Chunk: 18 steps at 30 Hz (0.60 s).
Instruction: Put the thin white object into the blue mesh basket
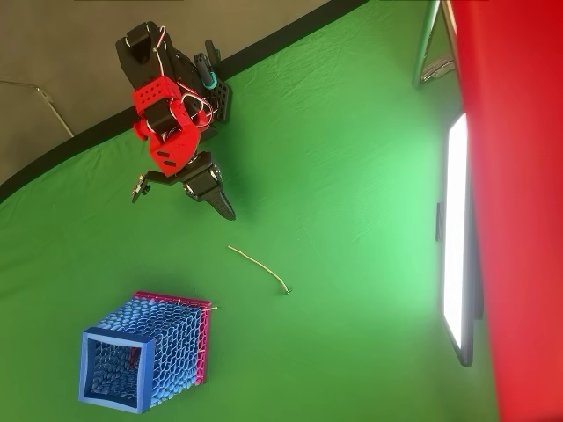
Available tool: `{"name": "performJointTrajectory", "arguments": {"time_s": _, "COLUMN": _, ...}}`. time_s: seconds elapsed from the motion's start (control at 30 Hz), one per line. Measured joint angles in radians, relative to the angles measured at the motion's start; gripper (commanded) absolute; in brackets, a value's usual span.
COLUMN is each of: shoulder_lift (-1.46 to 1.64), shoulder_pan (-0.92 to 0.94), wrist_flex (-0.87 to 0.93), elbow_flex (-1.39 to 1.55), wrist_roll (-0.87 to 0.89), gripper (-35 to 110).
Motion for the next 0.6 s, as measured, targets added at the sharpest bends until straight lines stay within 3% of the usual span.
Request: {"name": "performJointTrajectory", "arguments": {"time_s": 0.6, "shoulder_lift": 0.000, "shoulder_pan": -0.018, "wrist_flex": 0.000, "elbow_flex": 0.000, "wrist_roll": -0.015, "gripper": 2}}
